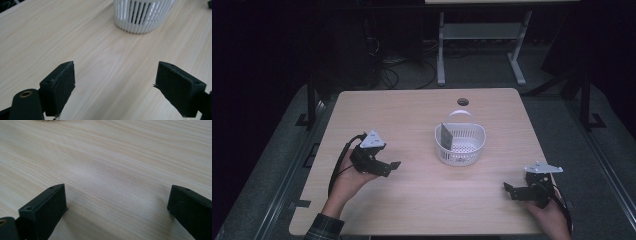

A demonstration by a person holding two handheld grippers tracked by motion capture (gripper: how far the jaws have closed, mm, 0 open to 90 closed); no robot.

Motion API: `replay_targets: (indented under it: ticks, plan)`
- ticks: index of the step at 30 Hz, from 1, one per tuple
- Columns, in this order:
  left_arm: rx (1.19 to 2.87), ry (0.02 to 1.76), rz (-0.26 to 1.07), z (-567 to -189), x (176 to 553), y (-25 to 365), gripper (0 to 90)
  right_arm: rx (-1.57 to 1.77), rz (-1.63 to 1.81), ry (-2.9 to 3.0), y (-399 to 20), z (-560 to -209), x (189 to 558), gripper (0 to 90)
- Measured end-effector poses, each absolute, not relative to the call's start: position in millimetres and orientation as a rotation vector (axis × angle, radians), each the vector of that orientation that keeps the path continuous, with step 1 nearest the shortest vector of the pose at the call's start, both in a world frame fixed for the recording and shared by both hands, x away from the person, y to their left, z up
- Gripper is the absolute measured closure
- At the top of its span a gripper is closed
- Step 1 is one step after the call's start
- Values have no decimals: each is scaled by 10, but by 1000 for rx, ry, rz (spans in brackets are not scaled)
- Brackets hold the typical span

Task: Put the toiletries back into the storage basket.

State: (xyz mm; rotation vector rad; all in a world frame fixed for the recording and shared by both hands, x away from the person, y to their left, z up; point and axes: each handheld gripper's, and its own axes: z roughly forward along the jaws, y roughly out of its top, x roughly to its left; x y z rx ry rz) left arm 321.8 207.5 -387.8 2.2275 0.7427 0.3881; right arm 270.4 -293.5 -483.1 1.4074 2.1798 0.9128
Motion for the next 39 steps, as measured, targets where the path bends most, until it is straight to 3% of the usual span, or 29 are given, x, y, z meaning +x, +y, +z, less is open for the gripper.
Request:
replay_targets:
  ticks: [18, 39]
  plan:
    - [2197, 822, 391, -4355, 2922, 2474, 153, 1409, 913, 2179, -2934, -4830, 2704, 16]
    - [2239, 915, 404, -4697, 2837, 2660, 144, 1406, 913, 2180, -2935, -4831, 2704, 16]
